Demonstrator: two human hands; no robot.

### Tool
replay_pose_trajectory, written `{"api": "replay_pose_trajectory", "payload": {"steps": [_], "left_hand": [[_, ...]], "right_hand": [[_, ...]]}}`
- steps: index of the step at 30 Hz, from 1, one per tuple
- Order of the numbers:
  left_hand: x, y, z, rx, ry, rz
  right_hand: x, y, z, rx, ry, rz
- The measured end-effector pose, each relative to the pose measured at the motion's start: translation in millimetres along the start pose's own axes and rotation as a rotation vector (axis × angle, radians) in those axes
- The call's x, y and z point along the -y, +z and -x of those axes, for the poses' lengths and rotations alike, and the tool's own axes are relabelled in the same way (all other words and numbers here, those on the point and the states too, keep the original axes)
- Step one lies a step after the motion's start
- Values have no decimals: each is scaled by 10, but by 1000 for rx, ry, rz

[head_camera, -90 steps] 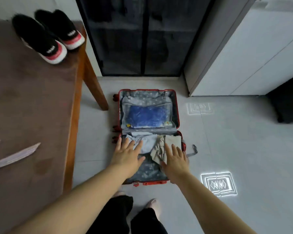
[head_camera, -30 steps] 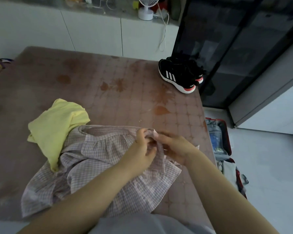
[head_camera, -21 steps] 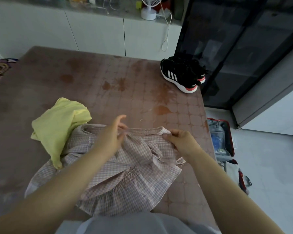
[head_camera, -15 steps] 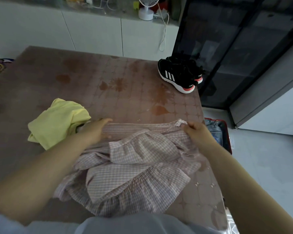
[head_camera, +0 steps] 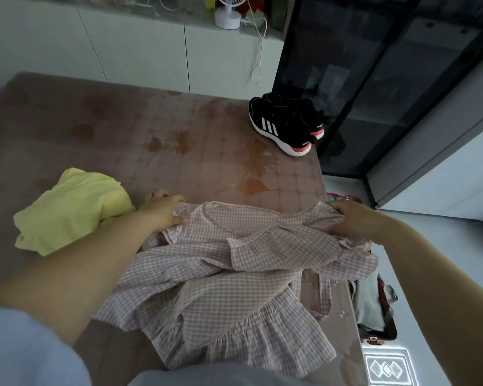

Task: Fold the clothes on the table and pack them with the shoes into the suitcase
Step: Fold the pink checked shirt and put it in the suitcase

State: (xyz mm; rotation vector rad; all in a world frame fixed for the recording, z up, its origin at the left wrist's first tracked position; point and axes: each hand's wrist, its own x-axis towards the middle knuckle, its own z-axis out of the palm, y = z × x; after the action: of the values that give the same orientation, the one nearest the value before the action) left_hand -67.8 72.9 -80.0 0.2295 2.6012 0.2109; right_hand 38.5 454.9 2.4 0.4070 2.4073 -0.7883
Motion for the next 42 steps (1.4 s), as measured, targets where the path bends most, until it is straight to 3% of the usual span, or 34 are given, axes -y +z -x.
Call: {"api": "replay_pose_trajectory", "payload": {"steps": [3,5,9,11,13,15,17,19,21,25,28,32,36,39,42], "left_hand": [[-9,-36,-114,-42,-38,-27],[26,-169,-206,-92,1,106],[10,-743,-404,-345,-2,339],[-41,-1054,-510,-504,-15,289],[-102,-1265,-578,-612,-11,203],[-162,-1312,-610,-676,-5,123],[-214,-1207,-599,-651,-7,69],[-188,-977,-532,-581,31,65],[-87,-675,-358,-467,90,155],[166,-56,192,-223,104,242],[303,252,509,-112,10,242],[231,341,762,-230,0,274],[-213,137,1005,-362,225,277],[-770,36,1208,-384,455,197],[-1321,145,1352,-354,638,180]], "right_hand": [[41,-19,-135,0,-36,245],[71,-36,-250,-103,-33,286],[215,-133,-493,-695,-48,138],[410,-107,-553,-813,-142,222],[610,40,-615,-713,-251,276],[711,297,-698,-461,-288,257],[757,597,-754,-219,-260,261],[804,871,-803,-96,-230,247],[837,1064,-825,-102,-185,204],[812,1080,-875,-309,-211,220],[722,832,-854,-459,-144,-145],[333,415,-800,-690,65,-452],[64,403,-611,-576,223,-577],[34,673,-321,-434,174,-451],[238,1026,208,-64,177,-649]]}}
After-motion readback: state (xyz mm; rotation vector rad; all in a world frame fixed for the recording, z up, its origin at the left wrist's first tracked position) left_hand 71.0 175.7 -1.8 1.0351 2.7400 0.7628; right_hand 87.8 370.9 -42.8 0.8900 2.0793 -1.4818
